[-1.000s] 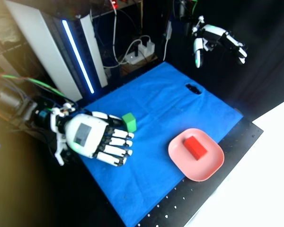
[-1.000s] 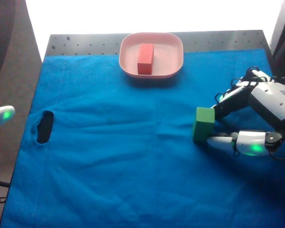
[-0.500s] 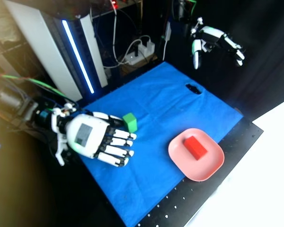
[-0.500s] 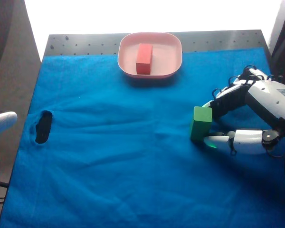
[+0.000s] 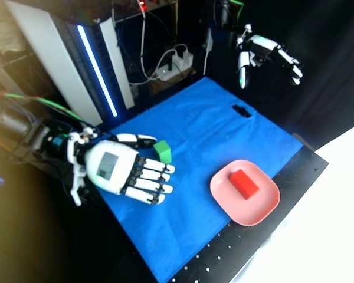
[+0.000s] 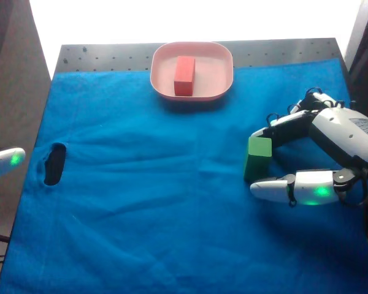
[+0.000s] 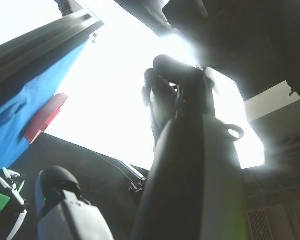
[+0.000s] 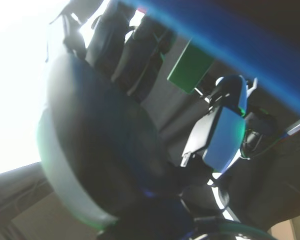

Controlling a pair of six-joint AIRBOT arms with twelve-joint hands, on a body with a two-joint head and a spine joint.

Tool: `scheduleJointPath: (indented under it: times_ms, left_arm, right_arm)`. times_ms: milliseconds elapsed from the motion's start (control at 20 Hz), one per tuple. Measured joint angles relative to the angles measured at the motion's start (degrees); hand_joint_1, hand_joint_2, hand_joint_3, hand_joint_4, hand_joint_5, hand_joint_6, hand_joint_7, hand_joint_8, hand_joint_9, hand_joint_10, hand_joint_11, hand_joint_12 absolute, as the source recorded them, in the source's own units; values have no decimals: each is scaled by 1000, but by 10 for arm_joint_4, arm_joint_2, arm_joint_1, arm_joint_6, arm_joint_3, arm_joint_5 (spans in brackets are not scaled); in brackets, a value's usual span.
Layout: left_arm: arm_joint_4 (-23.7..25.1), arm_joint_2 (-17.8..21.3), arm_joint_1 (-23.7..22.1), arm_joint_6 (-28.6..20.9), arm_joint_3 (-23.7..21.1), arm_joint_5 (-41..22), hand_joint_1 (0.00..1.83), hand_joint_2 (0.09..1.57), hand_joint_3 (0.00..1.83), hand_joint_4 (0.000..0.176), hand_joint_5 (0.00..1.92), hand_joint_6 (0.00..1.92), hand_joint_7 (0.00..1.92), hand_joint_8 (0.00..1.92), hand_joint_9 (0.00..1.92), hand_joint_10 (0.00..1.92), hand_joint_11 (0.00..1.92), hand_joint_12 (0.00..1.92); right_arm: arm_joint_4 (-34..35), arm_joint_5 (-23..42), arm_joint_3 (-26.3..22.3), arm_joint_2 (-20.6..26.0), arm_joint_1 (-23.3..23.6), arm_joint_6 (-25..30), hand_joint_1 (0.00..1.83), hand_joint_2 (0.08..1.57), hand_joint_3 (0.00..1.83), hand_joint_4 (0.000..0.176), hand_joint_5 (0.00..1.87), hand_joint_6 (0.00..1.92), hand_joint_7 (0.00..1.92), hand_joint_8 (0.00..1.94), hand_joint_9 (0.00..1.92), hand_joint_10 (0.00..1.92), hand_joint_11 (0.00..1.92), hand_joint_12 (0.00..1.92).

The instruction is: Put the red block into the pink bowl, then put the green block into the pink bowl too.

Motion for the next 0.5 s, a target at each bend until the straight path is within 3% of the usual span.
scheduleJointPath:
  times_ms: [50,100,200,300,350,400,450,500]
  left_arm:
    - [-1,-2,0,0,0,0,883,760,0,58,271,0,442,1,433,3,8,945]
    - [-1,-4,0,0,0,1,881,756,0,68,274,1,442,1,431,2,4,942]
    - [-1,-5,0,0,0,6,894,776,6,65,270,0,434,0,429,1,0,938]
    - [-2,-5,0,0,0,6,903,788,9,34,268,0,440,2,438,4,0,934]
    - [-3,-7,0,0,0,6,877,784,7,29,268,0,439,2,446,7,4,936]
    - [-3,-8,0,0,0,7,868,784,6,19,264,0,437,1,451,9,8,940]
    - [-3,-10,0,0,0,9,865,788,3,16,261,1,436,0,458,6,1,967]
    - [-4,-10,0,0,0,9,859,787,1,22,258,0,434,0,454,3,0,952]
  right_arm:
    - [-2,0,0,-1,0,0,798,767,3,0,911,5,997,7,690,54,0,1288]
    - [-2,0,0,-1,0,0,814,779,3,0,924,5,1017,9,694,47,0,1270]
    - [-2,-1,0,-1,2,0,900,828,6,0,966,9,1077,18,768,63,0,1261]
    - [-1,-3,1,-3,6,0,1036,868,3,0,1049,12,1175,27,859,94,0,1265]
    - [-2,-4,3,-3,8,-1,1074,884,3,0,1090,13,1209,29,887,116,54,1392]
    - [-1,-4,4,-4,10,-1,1121,895,2,0,1093,7,1195,17,908,138,224,1410]
    - [-2,-4,5,-5,11,-1,1189,970,4,0,1250,336,1180,5,1040,172,575,1251]
    - [-2,-4,5,-5,12,0,1203,994,2,0,1250,464,1187,4,1125,168,788,1010]
